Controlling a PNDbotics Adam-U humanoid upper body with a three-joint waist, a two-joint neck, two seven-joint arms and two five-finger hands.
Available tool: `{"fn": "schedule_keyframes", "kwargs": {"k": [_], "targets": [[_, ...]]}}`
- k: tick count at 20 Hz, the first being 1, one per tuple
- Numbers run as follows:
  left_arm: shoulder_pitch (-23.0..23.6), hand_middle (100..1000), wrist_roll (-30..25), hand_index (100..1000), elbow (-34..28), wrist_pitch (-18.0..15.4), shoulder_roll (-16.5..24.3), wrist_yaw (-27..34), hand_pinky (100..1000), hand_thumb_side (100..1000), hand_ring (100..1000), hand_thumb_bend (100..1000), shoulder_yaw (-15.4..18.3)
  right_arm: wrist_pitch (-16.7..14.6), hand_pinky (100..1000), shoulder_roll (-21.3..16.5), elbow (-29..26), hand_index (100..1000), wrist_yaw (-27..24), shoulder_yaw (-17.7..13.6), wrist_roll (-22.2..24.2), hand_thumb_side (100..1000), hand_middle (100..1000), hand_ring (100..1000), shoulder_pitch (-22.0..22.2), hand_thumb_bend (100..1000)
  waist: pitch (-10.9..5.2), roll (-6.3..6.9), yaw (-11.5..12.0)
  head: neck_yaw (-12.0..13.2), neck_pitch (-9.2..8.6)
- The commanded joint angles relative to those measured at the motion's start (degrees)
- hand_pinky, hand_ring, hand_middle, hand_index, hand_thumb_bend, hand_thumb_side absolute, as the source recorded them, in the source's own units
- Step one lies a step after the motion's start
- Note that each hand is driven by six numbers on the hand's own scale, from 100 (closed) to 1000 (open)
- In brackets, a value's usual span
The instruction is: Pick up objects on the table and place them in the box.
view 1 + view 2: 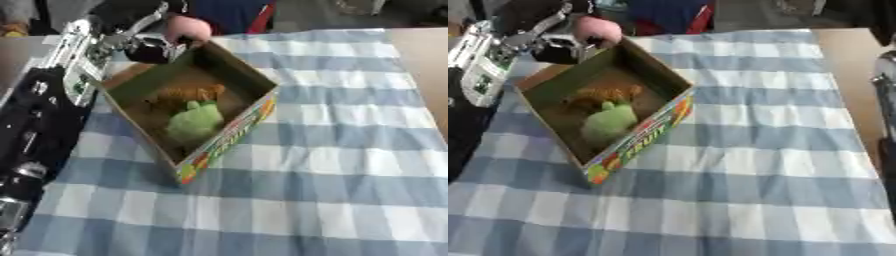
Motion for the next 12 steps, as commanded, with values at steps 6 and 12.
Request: {"fn": "schedule_keyframes", "kwargs": {"k": [6, 12], "targets": [[0.85, 510, -6.27, 697, 2.96, -4.30, -0.77, -1.98, 252, 100, 637, 100, -0.46, 0.32, 701, -0.60, -1.13, 931, -0.08, -0.67, -0.09, 855, 688, 772, -0.53, 100, -0.87, -0.13, 0.23, -0.78, -0.61], [1.25, 659, -14.16, 924, 3.37, -7.41, -1.08, -4.17, 396, 289, 762, 300, -0.88, 0.36, 701, -0.64, -1.08, 931, -0.02, -0.71, -0.09, 855, 687, 772, -0.45, 100, -0.86, -0.10, 0.41, -1.27, -0.52]]}}
